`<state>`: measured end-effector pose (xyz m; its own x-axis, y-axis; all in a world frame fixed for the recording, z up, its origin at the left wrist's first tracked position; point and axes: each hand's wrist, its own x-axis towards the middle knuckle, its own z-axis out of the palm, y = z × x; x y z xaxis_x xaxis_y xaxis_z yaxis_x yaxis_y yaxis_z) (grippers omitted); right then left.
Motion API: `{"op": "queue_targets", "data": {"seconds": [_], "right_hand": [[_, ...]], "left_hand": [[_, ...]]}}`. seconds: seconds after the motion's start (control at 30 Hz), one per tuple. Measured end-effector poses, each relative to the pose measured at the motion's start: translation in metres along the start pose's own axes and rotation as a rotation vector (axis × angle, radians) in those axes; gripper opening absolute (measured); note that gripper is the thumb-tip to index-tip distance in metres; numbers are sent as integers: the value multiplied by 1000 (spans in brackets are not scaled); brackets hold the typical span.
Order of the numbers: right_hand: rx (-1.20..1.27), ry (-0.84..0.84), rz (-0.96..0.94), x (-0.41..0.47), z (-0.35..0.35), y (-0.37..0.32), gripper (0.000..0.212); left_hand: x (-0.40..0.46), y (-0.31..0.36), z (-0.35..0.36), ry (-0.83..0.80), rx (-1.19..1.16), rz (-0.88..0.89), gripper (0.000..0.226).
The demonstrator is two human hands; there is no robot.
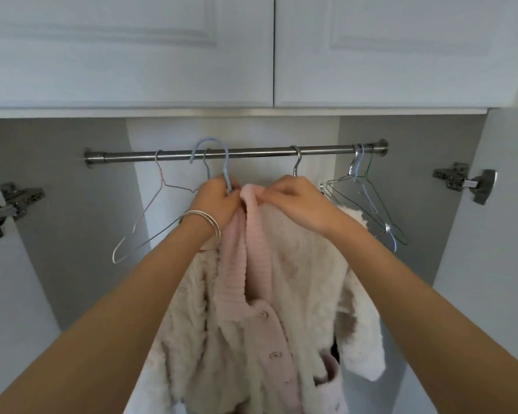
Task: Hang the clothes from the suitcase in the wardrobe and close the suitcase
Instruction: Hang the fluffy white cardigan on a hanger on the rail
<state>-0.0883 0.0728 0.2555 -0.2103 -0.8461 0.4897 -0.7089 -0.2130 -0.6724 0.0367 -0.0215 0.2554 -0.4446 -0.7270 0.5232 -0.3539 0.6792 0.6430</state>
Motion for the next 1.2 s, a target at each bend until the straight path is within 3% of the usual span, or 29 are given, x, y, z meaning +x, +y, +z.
{"op": "queue_targets", "data": {"seconds": [0.1, 0.17, 0.33, 0.47, 0.57, 0.63, 0.73, 0.77, 0.87, 1.03, 1.13, 1.2], "right_hand": [[-336, -31, -36, -8, -5, 22, 14], [-424, 89, 21, -13, -3, 28, 22], [-218, 370, 122, -16, -10, 33, 31], [-58, 481, 168, -16, -32, 43, 35], [31, 512, 174, -20, -44, 51, 36], [70, 506, 192, -22, -47, 53, 34], [65, 483, 219, -24, -47, 56, 29], [39, 472, 209, -25, -46, 58, 29], [-51, 443, 138, -29, -46, 62, 36], [-92, 279, 77, -35, -47, 65, 41], [13, 227, 46, -34, -41, 61, 41], [80, 278, 41, -34, -40, 60, 38]], "left_hand": [[4, 5, -2, 8, -154, 8, 8], [5, 10, 2, -15, -204, 39, 4], [3, 12, 0, -104, -165, 122, 13], [-1, -10, -11, -208, -42, 108, 54], [-6, -30, -17, -262, 188, 124, 80], [-7, -42, -21, -234, 319, 81, 71], [-10, -46, -25, -143, 307, 69, 27], [-11, -45, -26, -130, 289, 65, 23], [-8, -42, -31, -100, 223, 45, 45], [5, -21, -35, -247, -19, 4, 40], [10, -3, -28, -426, 65, 9, 38], [10, -1, -18, -452, 155, 9, 39]]}}
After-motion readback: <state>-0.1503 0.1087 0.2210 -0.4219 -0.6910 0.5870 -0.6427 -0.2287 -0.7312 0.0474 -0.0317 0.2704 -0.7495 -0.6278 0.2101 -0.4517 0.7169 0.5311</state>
